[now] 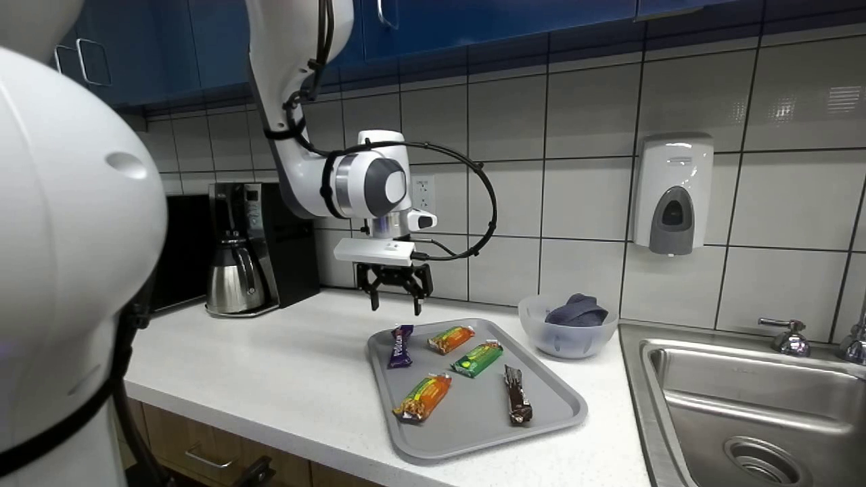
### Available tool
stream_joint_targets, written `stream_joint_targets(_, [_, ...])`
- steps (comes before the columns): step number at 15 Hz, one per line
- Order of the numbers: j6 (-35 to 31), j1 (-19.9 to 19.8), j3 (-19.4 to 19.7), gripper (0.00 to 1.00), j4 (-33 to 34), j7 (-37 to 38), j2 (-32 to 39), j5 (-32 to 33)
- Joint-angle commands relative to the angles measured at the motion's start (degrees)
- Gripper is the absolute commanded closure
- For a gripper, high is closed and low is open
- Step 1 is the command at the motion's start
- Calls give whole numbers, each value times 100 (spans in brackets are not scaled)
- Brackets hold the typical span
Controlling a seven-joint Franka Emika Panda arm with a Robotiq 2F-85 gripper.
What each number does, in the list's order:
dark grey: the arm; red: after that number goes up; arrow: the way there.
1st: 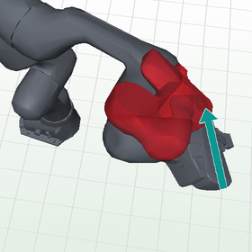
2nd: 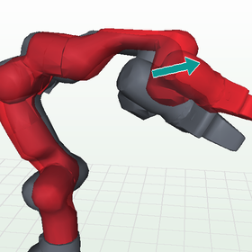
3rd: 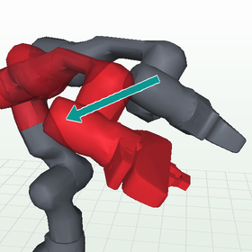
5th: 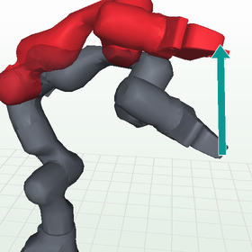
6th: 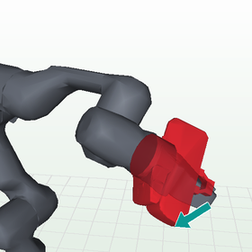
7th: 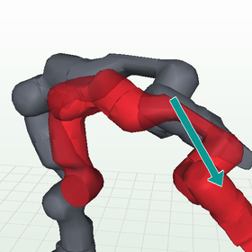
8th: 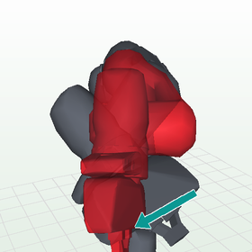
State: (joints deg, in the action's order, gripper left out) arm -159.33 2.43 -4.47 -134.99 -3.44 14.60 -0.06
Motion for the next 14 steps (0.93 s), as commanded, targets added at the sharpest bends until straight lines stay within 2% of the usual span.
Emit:
stream_joint_targets(1, [23,69,51,0,214,-37,231,182])
stream_joint_targets(5, [-36,163,153,0,353,57,459,442])
stream_joint_targets(14, [-23,229,220,0,738,38,957,583])
